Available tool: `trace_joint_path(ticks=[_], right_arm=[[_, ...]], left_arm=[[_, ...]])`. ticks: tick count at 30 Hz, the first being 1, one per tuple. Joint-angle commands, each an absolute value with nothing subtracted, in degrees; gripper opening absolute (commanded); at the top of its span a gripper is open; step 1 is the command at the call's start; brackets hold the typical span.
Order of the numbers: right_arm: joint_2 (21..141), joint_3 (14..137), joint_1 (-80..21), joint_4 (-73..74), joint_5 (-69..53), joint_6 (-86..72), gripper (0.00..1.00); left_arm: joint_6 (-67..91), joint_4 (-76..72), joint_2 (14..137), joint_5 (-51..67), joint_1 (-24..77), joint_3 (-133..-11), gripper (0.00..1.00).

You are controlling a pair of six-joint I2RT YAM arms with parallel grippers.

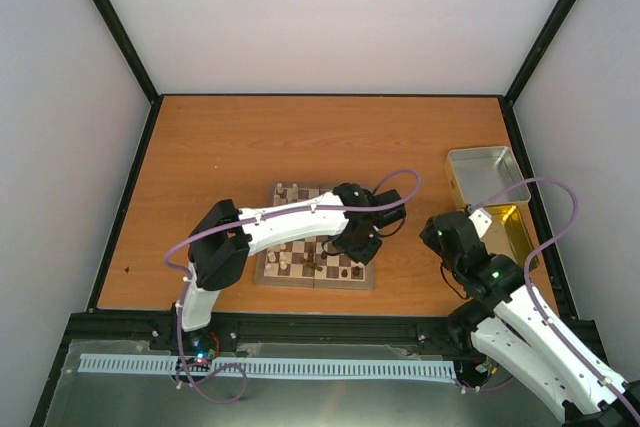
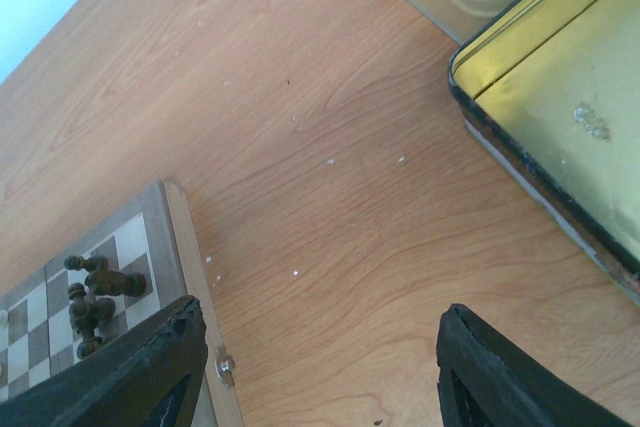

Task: Set up the chess pieces on the board
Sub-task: Place the chess piece on the chessboard.

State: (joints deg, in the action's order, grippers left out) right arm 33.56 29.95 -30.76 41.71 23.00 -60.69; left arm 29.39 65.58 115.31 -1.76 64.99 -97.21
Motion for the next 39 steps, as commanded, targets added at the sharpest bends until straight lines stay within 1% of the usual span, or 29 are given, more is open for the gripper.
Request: trace_joint_path(ticks=[1,14,29,39], right_arm=[[31.8,30.2,-30.1,43.4,27.5,-60.3,0.63],[31.9,30.0,-30.1,43.1,28.3,-60.2,0.64],[32.0,30.0,-30.1,43.4,29.0,-59.7,0.64],[31.8,30.0,-30.0,42.5,29.7,-59.2,0.65]], left_arm=[[28.3,65.8,116.2,-0.1,64.0,-99.4,0.08],[26.0,63.9,117.0,5.5,62.5,-99.4,0.09],[26.8,62.9,120.2,4.3,60.5,-101.5,0.11],[26.7,64.9,122.6,2.8,59.9,-104.6,0.16]])
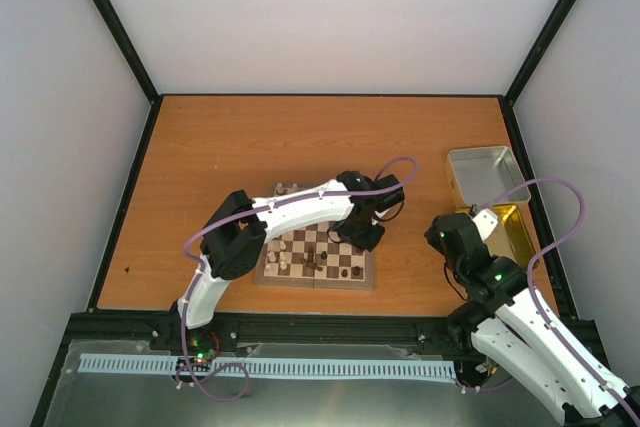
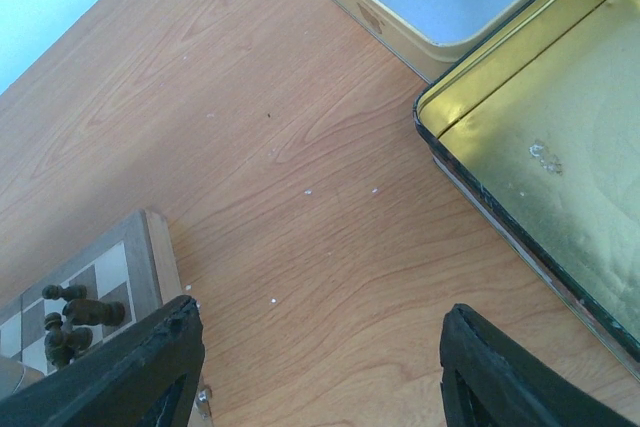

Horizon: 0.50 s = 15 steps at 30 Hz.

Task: Set up the chess pieces on the board
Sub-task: Place the chess piece on the chessboard.

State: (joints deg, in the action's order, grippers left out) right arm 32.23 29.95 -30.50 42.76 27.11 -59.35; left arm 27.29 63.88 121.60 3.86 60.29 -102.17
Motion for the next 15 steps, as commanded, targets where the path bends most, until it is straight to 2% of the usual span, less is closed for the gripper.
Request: trace_joint_path(ticks=[1,10,15], right_arm=[[31.9,29.9,-30.0,42.4,29.6,-59.2,0.65],[32.0,29.9,-29.9,41.9,28.6,-59.2,0.65],[31.8,30.0,-29.8,41.2,26.7,-58.5,0.65]], left_arm=[[26.7,65.1,122.5,2.9,60.0,-104.7,0.18],[26.4,66.1,121.0,4.8,59.4,-107.0,0.39],[26.5,65.2,117.3,7.5,58.4,-106.4,0.46]])
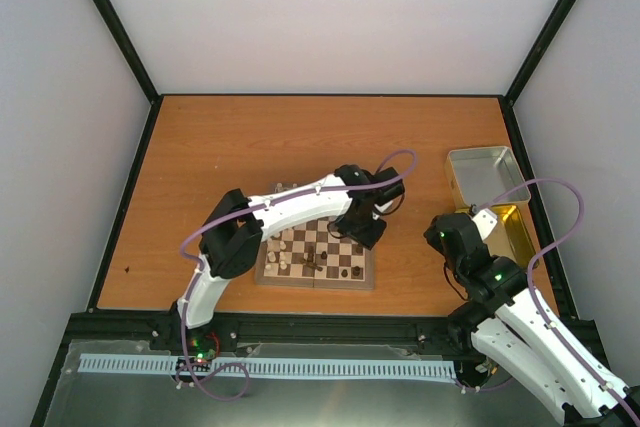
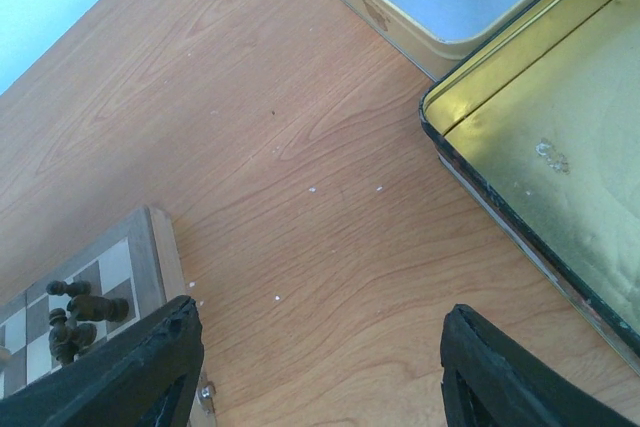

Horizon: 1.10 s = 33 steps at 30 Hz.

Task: Set up the chess pieces on the board
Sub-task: Place the chess piece on the chessboard, then pick up the chess piece from the chessboard.

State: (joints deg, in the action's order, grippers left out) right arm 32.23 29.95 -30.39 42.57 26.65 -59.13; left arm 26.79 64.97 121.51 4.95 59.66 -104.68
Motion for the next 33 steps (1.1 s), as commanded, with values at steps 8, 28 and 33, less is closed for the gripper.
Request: trace_joint_path(ticks=[8,28,33], right_arm=[[32.0,29.6,-29.7,39.1,23.9,-56.7,0.65],[44.8,33.2,-29.7,32.5,13.6,-49.7,0.63],[45.5,33.5,-29.7,32.5,13.0,-49.6,0.62]], left_arm=[[30.1,59.7,105.7,8.3,55.3,-94.2,0.49],[36.0,45.0,100.9,1.1,47.0,-77.7,0.5],[37.1,41.1,104.6,-0.1,44.3,-81.7,0.42]])
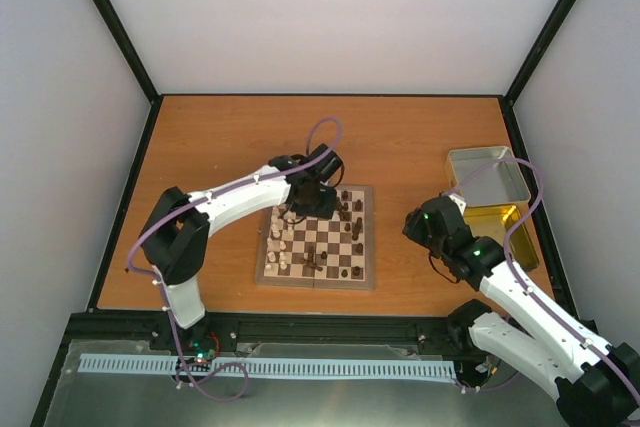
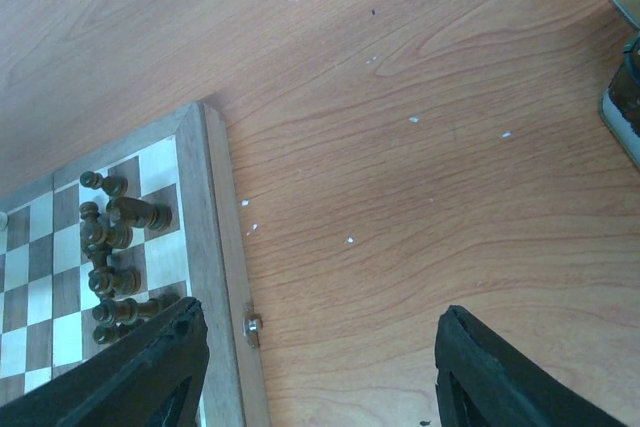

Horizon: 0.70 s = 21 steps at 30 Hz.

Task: Set up the chess pieces on the board
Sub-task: Pick up the chess piece from the chessboard.

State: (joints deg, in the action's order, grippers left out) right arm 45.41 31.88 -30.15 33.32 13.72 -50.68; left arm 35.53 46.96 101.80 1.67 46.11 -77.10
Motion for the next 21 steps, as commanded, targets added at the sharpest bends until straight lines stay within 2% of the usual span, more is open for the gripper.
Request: trace_joint_path(ticks=[1,11,15,21], right_arm=[[45.4,33.3,-29.7,32.7,13.1,-49.6,0.62],[45.0,33.2,-29.7,33.3,13.5,-50.2,0.62],[44.6,33.0,-29.7,33.6,13.7,-50.5,0.62],[44.0,32.7,-29.7,34.2,14.1,-50.7,0.61]], left_arm=[[36.9,41.2,105.6,-1.0,44.2,-82.8,0.41],[35.9,43.4,114.2,-4.5,44.0,-92.5,0.4],[35.8,43.9,115.7,-4.8,44.0,-93.7,0.35],[35.6,45.4,117.6,-5.0,44.0,-94.4,0.34]])
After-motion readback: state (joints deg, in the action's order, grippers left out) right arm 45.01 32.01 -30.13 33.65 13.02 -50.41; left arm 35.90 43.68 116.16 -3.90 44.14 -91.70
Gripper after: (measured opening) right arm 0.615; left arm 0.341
